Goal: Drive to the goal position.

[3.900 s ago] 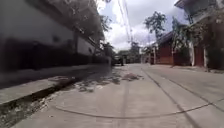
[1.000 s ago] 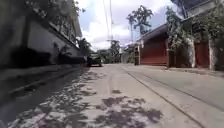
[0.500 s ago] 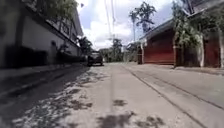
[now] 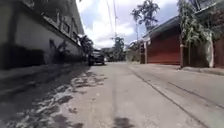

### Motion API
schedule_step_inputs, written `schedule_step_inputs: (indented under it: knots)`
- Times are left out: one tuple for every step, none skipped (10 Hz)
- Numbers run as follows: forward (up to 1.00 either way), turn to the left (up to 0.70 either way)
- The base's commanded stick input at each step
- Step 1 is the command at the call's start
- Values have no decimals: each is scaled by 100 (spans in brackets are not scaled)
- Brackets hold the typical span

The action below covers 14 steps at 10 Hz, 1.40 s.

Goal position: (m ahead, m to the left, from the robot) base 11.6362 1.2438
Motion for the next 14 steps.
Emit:
schedule_step_inputs:
  knots:
    - [100, 0]
    - [100, 0]
    - [100, -1]
    - [100, -3]
    - [100, -3]
    - [100, -2]
    - [100, 0]
    - [100, -2]
    - [100, -1]
    - [100, 0]
    - [100, -1]
    - [100, -2]
    - [100, -11]
    - [100, -28]
